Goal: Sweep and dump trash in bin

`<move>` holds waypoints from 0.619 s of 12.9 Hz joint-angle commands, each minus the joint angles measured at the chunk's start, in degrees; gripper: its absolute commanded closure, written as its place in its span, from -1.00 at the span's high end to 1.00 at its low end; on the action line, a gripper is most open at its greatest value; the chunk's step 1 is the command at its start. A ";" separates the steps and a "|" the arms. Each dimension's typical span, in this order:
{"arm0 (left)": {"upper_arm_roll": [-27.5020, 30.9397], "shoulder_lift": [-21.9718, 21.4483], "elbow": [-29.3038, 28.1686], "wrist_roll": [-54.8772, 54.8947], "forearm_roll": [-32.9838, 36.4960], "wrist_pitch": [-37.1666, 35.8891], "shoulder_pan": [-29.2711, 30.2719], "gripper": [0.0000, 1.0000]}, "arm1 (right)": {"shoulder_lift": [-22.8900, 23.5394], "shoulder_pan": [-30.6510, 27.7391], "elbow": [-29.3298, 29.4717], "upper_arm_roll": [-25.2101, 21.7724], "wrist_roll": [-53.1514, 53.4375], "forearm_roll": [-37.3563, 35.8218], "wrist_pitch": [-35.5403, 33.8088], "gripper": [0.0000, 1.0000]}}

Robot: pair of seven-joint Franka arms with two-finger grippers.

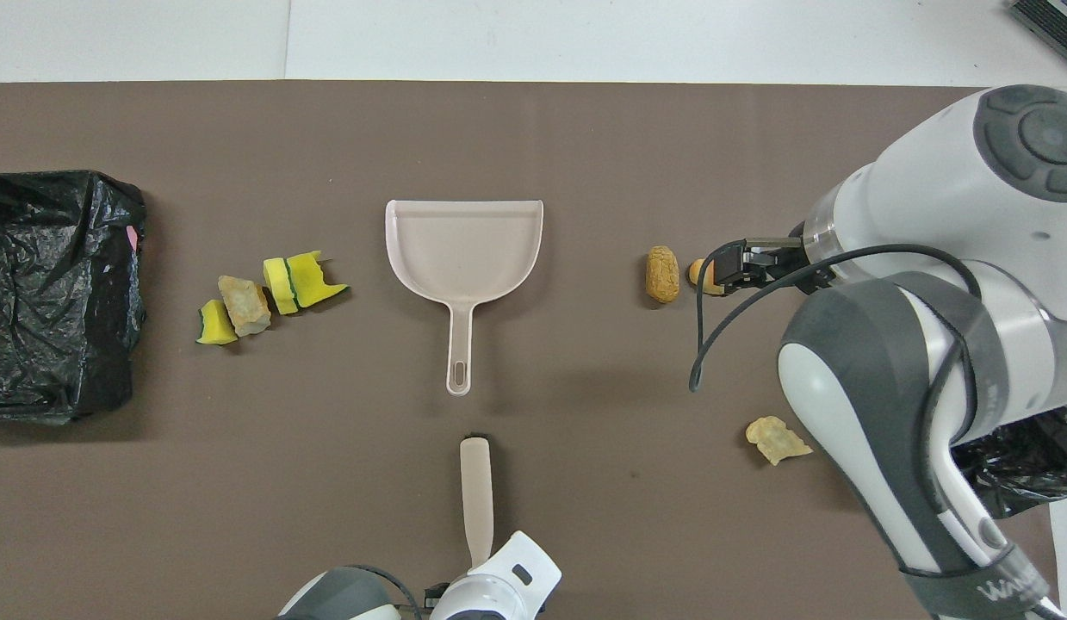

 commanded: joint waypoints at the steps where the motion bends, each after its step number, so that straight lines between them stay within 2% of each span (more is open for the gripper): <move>1: 0.89 -0.47 1.94 3.33 -0.40 -5.12 0.09 -0.58 | -0.44 -0.44 -0.88 0.29 0.97 -0.07 0.92 1.00; 2: 0.98 -0.65 1.94 3.94 -0.32 -5.31 0.36 -0.74 | -0.53 -0.36 -0.97 0.29 0.97 -0.07 0.92 1.00; 3: 0.98 -0.65 2.03 4.13 -0.14 -5.92 1.32 -1.00 | -0.44 -0.36 -0.97 0.29 1.06 -0.07 0.92 1.00; 5: 1.06 -1.43 2.37 4.21 -0.05 -8.28 3.77 -1.00 | -0.62 0.51 -1.67 0.55 1.15 0.02 1.01 1.00; 8: 1.33 -4.33 9.47 10.68 0.13 -24.07 13.77 -1.00 | -0.27 3.33 -2.90 0.64 0.27 2.11 3.54 1.00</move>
